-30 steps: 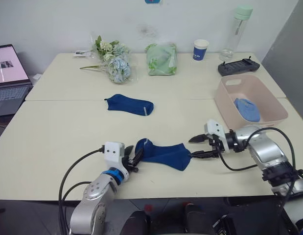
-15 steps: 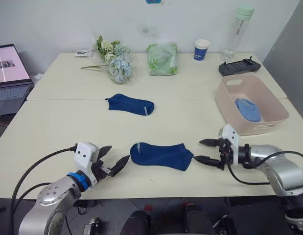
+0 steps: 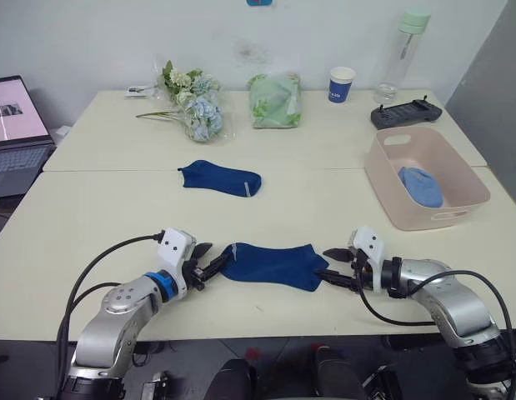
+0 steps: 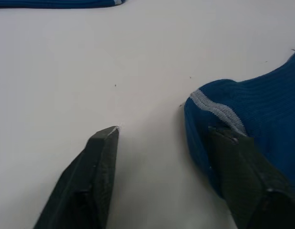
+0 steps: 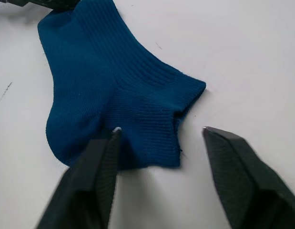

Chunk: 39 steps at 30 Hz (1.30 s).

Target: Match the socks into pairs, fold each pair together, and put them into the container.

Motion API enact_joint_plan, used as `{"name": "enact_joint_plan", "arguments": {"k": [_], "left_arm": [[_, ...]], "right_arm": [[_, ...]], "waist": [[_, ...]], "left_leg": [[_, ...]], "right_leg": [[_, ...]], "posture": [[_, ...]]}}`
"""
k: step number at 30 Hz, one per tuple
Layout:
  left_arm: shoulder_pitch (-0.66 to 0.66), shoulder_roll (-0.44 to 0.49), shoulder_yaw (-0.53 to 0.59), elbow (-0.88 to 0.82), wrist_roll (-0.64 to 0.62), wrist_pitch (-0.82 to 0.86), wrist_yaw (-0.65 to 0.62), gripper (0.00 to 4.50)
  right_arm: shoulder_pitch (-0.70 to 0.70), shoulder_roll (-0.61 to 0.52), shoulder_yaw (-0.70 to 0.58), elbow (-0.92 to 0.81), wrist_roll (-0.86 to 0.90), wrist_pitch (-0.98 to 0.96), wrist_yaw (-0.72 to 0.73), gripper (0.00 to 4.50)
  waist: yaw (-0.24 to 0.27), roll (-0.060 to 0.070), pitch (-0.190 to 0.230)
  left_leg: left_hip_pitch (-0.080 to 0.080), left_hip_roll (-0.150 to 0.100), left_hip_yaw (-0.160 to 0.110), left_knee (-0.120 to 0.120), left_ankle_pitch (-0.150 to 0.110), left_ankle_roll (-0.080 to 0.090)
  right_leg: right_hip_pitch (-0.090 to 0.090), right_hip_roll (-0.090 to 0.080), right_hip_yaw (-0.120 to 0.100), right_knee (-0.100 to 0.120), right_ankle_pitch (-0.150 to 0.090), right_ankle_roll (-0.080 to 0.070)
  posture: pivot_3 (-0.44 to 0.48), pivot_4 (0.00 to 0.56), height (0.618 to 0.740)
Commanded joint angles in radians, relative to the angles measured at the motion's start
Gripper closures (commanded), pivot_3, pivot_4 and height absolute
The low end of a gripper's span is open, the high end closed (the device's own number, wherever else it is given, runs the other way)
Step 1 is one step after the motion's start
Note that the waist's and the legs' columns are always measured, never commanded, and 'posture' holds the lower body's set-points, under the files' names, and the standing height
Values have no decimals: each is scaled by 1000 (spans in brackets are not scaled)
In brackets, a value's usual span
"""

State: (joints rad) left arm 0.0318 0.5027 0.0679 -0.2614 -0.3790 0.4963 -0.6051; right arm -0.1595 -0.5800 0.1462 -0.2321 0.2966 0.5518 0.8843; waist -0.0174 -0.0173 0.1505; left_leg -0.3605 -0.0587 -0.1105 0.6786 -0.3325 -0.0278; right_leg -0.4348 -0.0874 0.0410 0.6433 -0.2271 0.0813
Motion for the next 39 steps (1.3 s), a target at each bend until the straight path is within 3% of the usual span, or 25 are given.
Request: {"name": "enact_joint_plan", "arguments": {"k": [1, 4, 6, 14, 19, 23, 31, 39], "left_arm": [[24, -12, 14, -38, -33, 16, -5, 2984], [34, -24, 34, -56, -65, 23, -1, 3938], [30, -46, 58, -72, -116, 59, 13, 4479], [34, -60, 155, -149, -344, 199, -8, 4479], [20, -53, 151, -147, -250, 36, -31, 4479], [12, -56, 135, -143, -243, 7, -38, 4479], [90, -20, 91, -195, -309, 161, -23, 4479], [-59, -58, 80, -151, -329, 217, 50, 4479]], "right_arm": [[6, -1, -13, -32, 25, 0, 5, 3071], [4, -4, -27, -24, 28, -4, 4, 4204], [2, -7, -41, -27, 38, 5, 7, 4500], [-16, -67, -114, -24, 99, 33, 36, 4500], [-4, -107, -143, 37, 87, -4, 54, 4500], [-12, -104, -144, 62, 90, -11, 60, 4500], [-32, -115, -119, 69, 87, -3, 89, 4500], [-124, -130, -83, 152, 65, -29, 146, 4500]], "waist": [[0, 0, 0], [0, 0, 0], [0, 0, 0], [0, 0, 0], [1, 0, 0], [1, 0, 0], [-1, 0, 0], [0, 0, 0]], "left_leg": [[0, 0, 0, 0, 0, 0], [0, 0, 0, 0, 0, 0], [0, 0, 0, 0, 0, 0], [0, 1, 0, 0, 0, 0], [0, 0, 0, 0, 0, 0], [0, 0, 1, 0, 0, 0], [0, 0, 1, 0, 0, 0], [0, 0, 0, 1, 0, 0]], "right_leg": [[0, 0, 0, 0, 0, 0], [0, 0, 0, 0, 0, 0], [0, 0, 0, 0, 0, 0], [0, 0, 0, 1, 0, 0], [0, 0, 0, 0, 0, 0], [0, 0, 0, 0, 0, 0], [0, 0, 0, 0, 0, 0], [0, 0, 0, 0, 0, 0]], "posture": [[0, 150, 740], [0, 150, 740], [0, 150, 740], [0, 150, 740], [0, 150, 740], [0, 150, 740], [0, 150, 740], [0, 150, 740]]}}
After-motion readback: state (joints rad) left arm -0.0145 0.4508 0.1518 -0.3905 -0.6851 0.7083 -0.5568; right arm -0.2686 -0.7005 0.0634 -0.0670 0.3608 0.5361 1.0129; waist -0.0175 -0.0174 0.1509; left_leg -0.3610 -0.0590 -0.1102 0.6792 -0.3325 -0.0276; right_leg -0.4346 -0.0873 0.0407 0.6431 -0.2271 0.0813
